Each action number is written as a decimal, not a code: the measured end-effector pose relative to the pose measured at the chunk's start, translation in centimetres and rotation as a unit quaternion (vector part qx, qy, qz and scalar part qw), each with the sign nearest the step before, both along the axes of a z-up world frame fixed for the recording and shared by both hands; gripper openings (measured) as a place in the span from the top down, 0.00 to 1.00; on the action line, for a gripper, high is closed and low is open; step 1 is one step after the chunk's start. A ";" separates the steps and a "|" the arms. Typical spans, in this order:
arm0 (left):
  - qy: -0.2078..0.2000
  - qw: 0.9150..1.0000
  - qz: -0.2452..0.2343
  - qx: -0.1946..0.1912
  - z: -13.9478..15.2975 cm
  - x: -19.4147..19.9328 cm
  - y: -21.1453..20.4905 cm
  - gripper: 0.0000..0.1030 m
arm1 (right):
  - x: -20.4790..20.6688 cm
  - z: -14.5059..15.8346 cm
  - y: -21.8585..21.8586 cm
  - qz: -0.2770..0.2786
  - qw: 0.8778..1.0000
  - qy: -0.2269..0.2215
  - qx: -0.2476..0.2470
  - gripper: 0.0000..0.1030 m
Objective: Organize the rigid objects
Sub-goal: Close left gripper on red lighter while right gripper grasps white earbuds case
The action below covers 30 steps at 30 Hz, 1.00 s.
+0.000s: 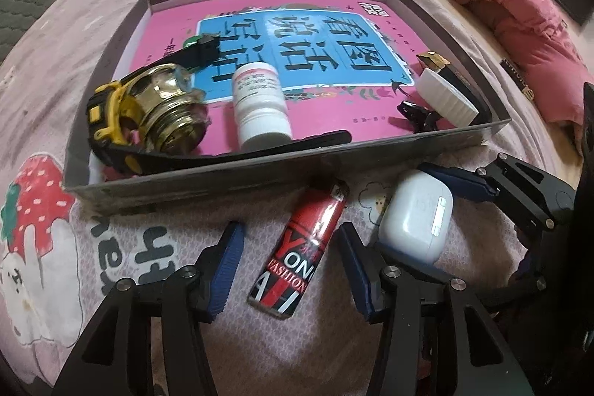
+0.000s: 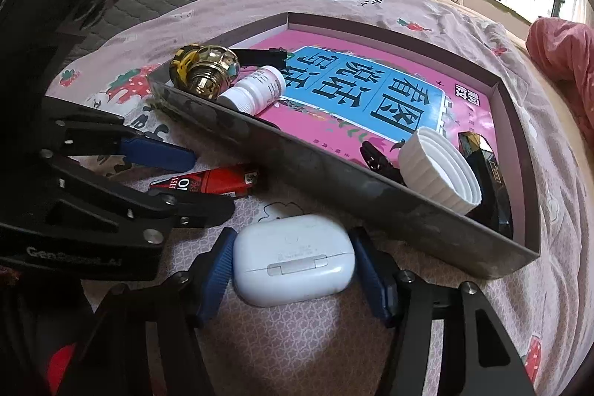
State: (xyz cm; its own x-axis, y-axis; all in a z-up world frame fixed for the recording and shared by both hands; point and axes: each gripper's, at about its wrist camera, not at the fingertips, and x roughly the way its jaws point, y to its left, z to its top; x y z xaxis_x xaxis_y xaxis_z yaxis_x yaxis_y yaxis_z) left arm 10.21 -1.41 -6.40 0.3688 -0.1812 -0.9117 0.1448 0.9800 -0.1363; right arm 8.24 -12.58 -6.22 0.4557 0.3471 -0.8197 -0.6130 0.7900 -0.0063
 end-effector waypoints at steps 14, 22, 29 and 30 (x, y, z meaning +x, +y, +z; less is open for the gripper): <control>-0.012 0.999 -0.030 -0.011 0.2 -1.0 -1.1 0.77 | -0.4 1.3 -2.6 -0.066 0.998 0.009 0.019 0.40; -0.014 0.999 -0.028 -0.024 1.0 -1.7 -1.3 0.78 | -1.1 2.5 -2.8 -0.072 0.996 0.009 0.048 0.40; -0.021 0.999 -0.017 -0.040 2.2 -2.3 -0.6 0.78 | -1.4 3.4 -3.0 -0.079 0.995 0.001 0.063 0.40; -0.022 0.999 -0.015 -0.042 2.4 -2.3 -0.5 0.78 | -1.5 3.5 -3.1 -0.080 0.995 -0.001 0.065 0.40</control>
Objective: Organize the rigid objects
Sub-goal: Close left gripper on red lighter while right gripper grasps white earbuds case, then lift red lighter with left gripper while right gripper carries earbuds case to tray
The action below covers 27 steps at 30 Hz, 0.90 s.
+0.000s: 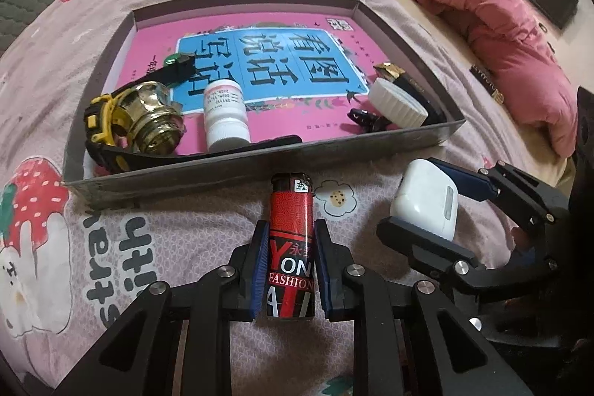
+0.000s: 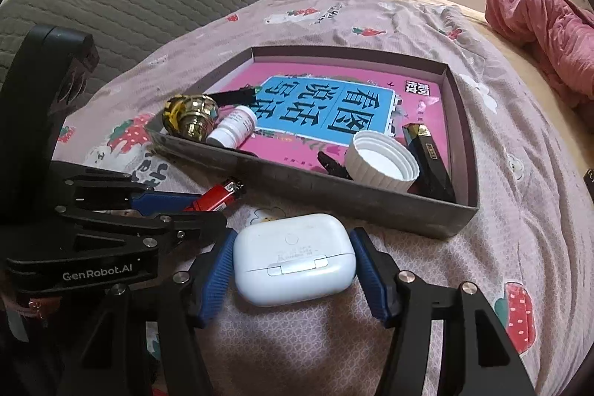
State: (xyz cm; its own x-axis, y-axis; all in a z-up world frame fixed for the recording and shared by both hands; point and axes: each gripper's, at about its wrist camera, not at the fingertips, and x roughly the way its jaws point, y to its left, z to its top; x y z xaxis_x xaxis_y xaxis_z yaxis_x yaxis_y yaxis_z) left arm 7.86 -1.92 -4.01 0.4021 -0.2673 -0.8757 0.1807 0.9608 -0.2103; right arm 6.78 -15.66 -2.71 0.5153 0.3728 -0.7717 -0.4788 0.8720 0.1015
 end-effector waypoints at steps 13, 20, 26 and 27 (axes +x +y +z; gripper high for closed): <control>-0.032 0.999 0.007 -0.005 3.0 -0.8 0.4 0.78 | -0.5 2.5 -0.6 -0.017 0.999 -0.036 0.017 0.40; -0.042 0.999 0.015 -0.005 3.7 -0.8 0.4 0.78 | -0.7 3.2 -0.9 -0.027 0.998 -0.046 0.017 0.40; -0.054 0.998 0.021 -0.004 4.7 -0.7 0.2 0.78 | -0.8 4.1 -0.8 -0.033 0.997 -0.062 0.010 0.40; -0.057 0.998 0.022 -0.002 4.9 -0.7 0.1 0.78 | -0.8 4.2 -0.8 -0.034 0.997 -0.067 0.008 0.40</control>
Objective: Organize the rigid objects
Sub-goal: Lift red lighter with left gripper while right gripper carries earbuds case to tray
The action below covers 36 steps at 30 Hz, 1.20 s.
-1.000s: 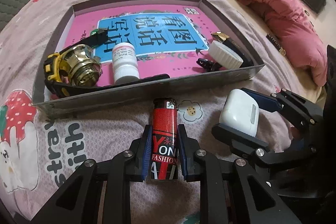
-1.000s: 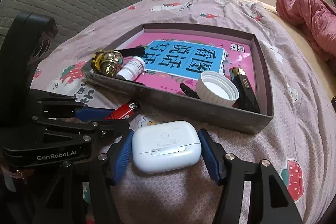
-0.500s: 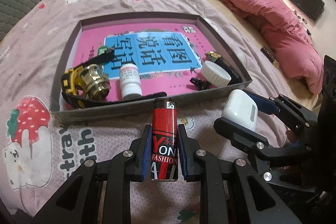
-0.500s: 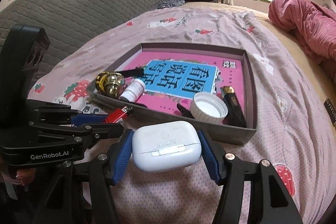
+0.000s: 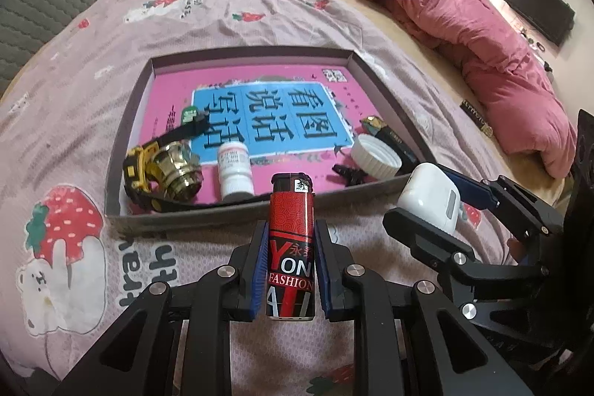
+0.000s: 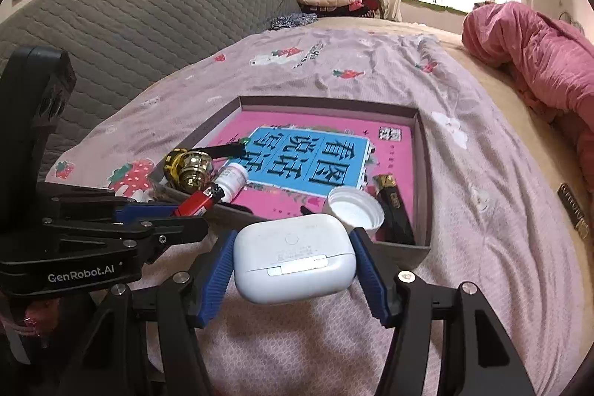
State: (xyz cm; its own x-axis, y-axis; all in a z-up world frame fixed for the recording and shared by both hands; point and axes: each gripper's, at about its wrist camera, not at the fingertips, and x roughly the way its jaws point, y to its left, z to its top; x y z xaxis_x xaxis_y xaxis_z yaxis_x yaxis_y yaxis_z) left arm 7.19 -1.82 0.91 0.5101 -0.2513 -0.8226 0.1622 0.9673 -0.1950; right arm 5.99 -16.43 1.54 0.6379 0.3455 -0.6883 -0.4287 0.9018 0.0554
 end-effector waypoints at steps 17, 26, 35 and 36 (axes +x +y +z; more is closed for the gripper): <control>-0.026 1.000 0.005 0.011 2.1 1.8 -1.0 0.78 | 1.9 2.0 -1.2 -0.034 0.999 -0.022 0.008 0.40; -0.025 1.000 0.013 0.011 1.9 3.8 -1.1 0.78 | 3.2 2.7 -1.6 -0.044 0.998 -0.032 0.007 0.40; -0.021 0.999 0.023 0.008 1.4 5.7 -1.0 0.78 | 4.6 2.7 -1.9 -0.058 0.998 -0.035 0.000 0.40; -0.021 0.999 0.025 0.007 1.4 5.9 -0.9 0.78 | 4.7 2.8 -2.0 -0.059 0.998 -0.035 0.000 0.40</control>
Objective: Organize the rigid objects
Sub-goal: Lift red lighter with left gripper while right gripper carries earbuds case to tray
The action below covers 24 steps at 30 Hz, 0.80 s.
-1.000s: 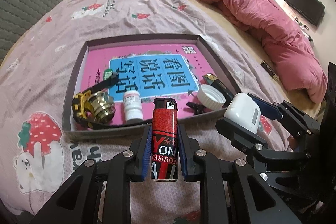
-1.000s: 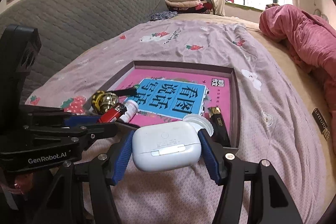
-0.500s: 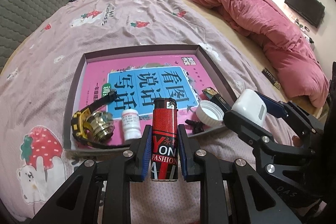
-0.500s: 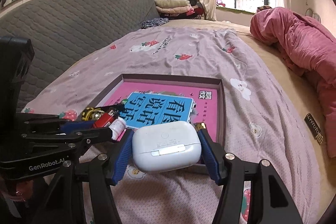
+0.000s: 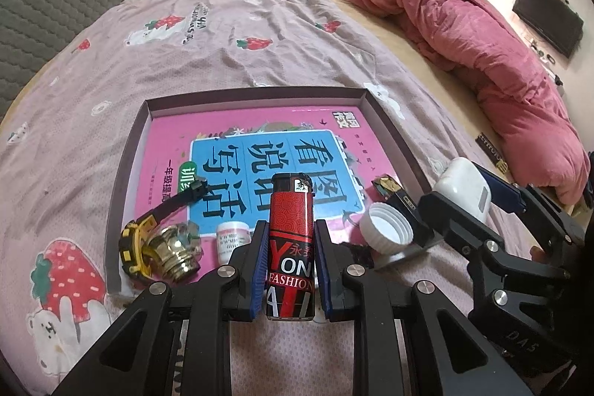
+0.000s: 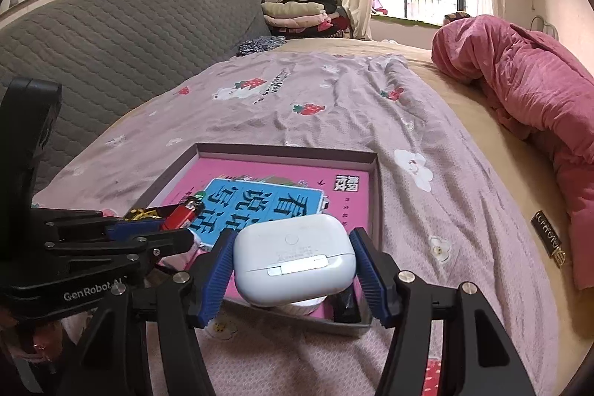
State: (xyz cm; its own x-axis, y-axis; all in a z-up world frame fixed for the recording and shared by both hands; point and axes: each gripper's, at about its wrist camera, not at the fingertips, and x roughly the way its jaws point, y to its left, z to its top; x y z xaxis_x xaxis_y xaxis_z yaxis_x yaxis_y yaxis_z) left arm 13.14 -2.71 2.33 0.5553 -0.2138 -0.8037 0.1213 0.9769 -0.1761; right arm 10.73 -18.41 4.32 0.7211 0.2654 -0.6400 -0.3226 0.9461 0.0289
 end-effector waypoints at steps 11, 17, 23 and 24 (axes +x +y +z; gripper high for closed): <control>0.006 1.000 0.012 -0.006 -0.7 1.8 -0.3 0.78 | 0.9 -0.3 -0.6 -0.015 1.000 -0.005 -0.021 0.40; 0.016 1.000 0.007 -0.005 -1.6 1.9 -0.9 0.78 | 1.0 -0.9 -0.5 -0.017 0.999 -0.002 -0.028 0.40; 0.020 1.000 0.005 -0.005 -2.1 2.0 -1.0 0.78 | 0.9 -1.6 -0.5 -0.016 0.999 0.003 -0.028 0.40; 0.021 1.000 0.005 -0.006 -2.2 2.0 -1.1 0.78 | 0.9 -1.7 -0.5 -0.016 0.999 0.005 -0.028 0.40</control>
State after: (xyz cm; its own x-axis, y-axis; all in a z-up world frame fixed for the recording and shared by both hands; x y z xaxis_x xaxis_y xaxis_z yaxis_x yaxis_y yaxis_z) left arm 15.18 -3.78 0.15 0.5233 -0.2183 -0.8237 0.1046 0.9758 -0.1922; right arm 11.63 -18.92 2.63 0.7223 0.2062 -0.6601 -0.2917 0.9563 -0.0205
